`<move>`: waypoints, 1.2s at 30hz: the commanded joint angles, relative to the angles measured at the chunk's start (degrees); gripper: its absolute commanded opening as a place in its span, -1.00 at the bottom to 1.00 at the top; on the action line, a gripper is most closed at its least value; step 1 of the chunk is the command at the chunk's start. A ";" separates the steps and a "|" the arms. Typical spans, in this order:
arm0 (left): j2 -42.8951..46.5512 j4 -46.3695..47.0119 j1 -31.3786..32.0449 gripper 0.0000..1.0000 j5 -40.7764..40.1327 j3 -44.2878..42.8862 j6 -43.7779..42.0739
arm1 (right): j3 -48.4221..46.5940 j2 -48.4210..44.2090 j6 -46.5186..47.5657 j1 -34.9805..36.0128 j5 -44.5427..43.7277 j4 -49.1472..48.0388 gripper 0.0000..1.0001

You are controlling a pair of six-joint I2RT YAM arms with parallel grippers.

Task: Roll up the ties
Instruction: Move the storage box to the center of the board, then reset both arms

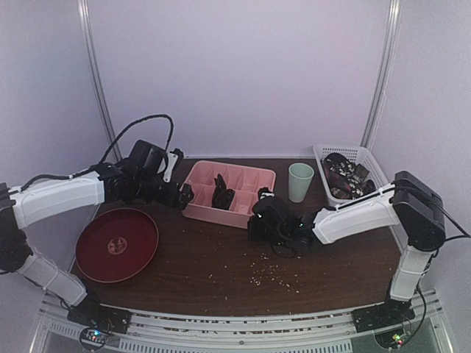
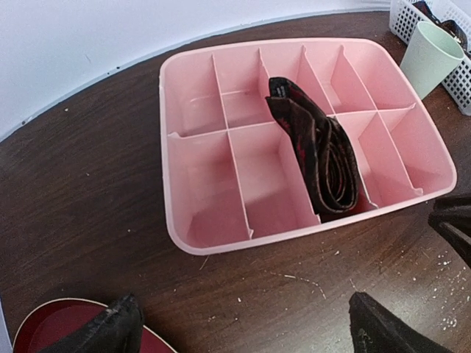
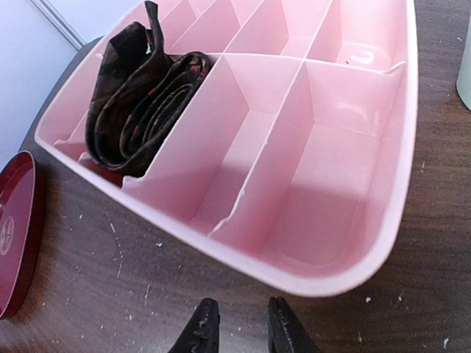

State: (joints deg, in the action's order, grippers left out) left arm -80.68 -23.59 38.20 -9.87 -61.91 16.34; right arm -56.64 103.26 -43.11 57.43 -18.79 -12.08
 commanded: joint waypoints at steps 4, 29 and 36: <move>4.39 6.52 -2.51 0.96 2.48 5.56 -1.20 | -9.27 8.29 3.58 -3.39 -1.03 -0.41 -0.49; 10.80 8.78 -2.69 0.96 20.21 4.12 4.05 | 6.20 -31.96 3.24 -3.95 -1.69 15.40 -0.11; 16.91 14.41 -2.69 0.96 24.46 5.68 6.26 | 7.91 -45.42 2.72 -3.90 -2.67 25.12 0.27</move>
State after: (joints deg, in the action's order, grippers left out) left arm -67.77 -15.90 35.94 10.41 -55.77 20.36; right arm -50.04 61.84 -39.64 53.36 -19.49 4.54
